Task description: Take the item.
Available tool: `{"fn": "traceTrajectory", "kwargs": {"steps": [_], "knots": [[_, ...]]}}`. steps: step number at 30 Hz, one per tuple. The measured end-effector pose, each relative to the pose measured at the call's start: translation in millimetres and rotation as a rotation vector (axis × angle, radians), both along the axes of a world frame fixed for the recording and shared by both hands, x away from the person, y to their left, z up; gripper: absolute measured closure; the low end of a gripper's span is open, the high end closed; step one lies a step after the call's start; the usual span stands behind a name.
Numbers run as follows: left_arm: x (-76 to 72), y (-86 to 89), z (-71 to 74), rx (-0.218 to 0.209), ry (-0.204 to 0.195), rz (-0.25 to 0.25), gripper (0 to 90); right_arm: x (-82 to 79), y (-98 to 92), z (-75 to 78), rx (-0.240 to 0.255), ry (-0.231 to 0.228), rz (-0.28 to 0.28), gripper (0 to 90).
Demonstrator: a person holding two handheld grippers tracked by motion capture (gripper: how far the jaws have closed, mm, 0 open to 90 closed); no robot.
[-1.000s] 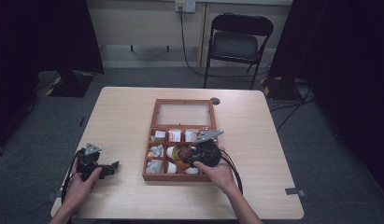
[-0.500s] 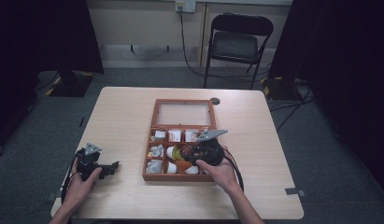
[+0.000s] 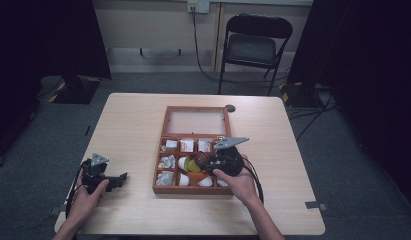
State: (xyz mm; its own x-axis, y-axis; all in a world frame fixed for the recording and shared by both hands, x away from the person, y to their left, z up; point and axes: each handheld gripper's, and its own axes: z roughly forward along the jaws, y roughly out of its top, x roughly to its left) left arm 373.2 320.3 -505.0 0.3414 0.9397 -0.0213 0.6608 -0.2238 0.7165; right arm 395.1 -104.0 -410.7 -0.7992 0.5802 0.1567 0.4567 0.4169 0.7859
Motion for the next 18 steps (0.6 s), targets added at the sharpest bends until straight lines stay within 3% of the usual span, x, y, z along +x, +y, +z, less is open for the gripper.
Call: {"fn": "traceTrajectory", "kwargs": {"steps": [18], "knots": [[0.0, 0.0, 0.0, 0.000, 0.000, 0.000, 0.0, 0.0, -10.8, 7.8, 0.019, -0.017, -0.023, 56.9]]}}
